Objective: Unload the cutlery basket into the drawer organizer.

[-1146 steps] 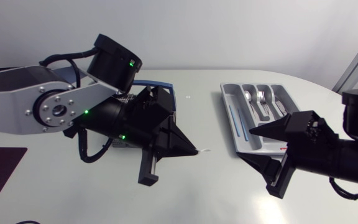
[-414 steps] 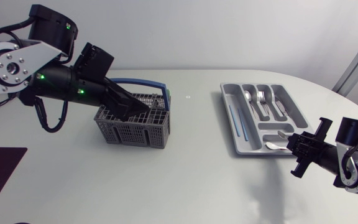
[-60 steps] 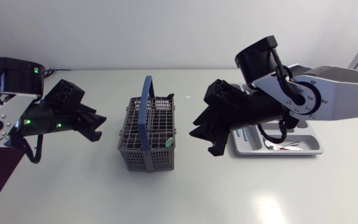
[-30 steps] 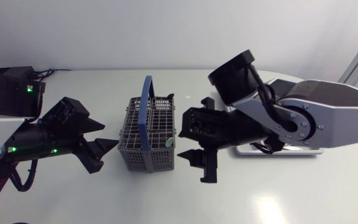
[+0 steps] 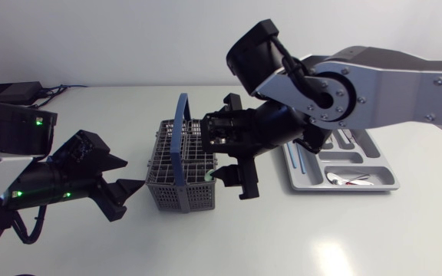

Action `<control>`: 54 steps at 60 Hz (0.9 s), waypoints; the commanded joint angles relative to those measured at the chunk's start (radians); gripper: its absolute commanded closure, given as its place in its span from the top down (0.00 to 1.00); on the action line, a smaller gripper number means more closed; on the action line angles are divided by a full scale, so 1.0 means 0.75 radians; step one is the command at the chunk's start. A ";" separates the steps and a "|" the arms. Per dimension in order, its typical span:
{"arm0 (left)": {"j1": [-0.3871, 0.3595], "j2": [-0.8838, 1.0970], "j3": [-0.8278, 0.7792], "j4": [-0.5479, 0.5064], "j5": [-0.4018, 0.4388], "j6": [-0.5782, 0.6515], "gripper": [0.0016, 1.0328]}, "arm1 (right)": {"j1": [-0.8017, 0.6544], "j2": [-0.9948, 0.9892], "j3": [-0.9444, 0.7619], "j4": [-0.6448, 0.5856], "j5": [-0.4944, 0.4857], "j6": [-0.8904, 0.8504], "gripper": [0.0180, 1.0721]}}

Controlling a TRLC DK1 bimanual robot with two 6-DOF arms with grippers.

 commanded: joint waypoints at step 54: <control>0.008 0.036 -0.048 0.061 -0.002 0.032 0.78 | 0.098 0.258 0.220 -0.232 0.187 -0.262 0.08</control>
